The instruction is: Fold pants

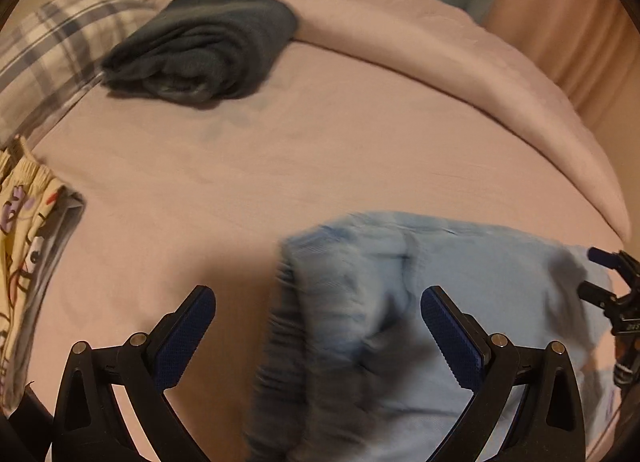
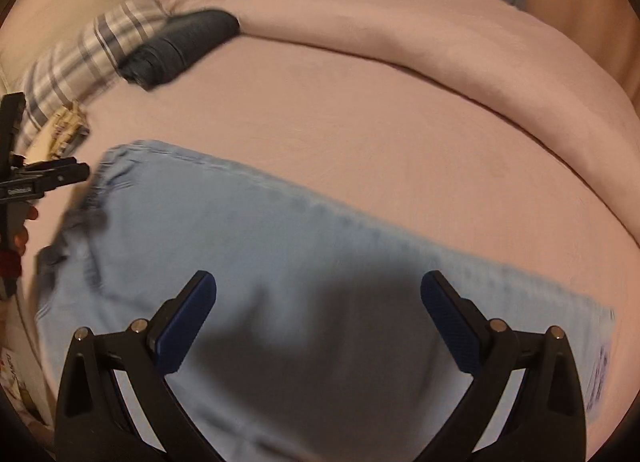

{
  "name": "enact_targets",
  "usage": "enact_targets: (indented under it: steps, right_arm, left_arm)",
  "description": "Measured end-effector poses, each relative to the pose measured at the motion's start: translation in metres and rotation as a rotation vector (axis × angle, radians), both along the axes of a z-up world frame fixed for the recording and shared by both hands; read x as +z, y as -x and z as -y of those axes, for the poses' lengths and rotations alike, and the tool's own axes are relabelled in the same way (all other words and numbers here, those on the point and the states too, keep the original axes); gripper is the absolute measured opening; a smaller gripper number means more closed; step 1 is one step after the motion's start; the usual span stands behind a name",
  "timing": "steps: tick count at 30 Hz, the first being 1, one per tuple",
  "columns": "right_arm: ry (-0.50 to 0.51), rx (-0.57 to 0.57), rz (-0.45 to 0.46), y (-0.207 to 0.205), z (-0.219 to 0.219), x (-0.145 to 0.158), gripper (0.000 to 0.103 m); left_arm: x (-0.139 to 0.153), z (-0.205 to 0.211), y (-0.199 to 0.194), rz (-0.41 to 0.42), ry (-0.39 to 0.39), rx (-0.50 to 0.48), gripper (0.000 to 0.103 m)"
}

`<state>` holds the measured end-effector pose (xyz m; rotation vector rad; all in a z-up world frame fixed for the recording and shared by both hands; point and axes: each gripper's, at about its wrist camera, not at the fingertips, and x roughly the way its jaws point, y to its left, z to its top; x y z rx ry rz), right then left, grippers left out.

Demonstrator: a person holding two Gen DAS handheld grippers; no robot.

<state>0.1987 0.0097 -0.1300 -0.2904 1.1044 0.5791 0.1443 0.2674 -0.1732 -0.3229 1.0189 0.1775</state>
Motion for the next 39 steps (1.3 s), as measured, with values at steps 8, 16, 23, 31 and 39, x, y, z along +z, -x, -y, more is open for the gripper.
enact_targets:
  steps: [8,16,23,31,39]
  right_arm:
    - [0.081,0.094,-0.076,-0.051,-0.022,-0.039,0.098]
    - [0.074,0.143,-0.111,-0.052,-0.017,-0.04,0.042]
    - [0.137,0.168,-0.014,-0.032,-0.022,-0.017,0.009]
    - [0.186,0.107,-0.04,-0.047,-0.043,-0.041,0.012]
    - [0.088,0.049,-0.007,-0.049,-0.02,-0.01,0.056]
  left_arm:
    - [-0.028,-0.01,-0.019,-0.062,0.047,-0.091,0.1]
    - [-0.019,0.007,-0.03,-0.024,0.039,-0.16,0.044]
    - [0.001,0.008,-0.017,0.05,0.028,-0.117,0.04]
    - [-0.02,0.014,-0.031,-0.023,-0.081,-0.108,0.046]
    - [0.019,0.009,-0.015,0.089,-0.147,-0.105,0.064]
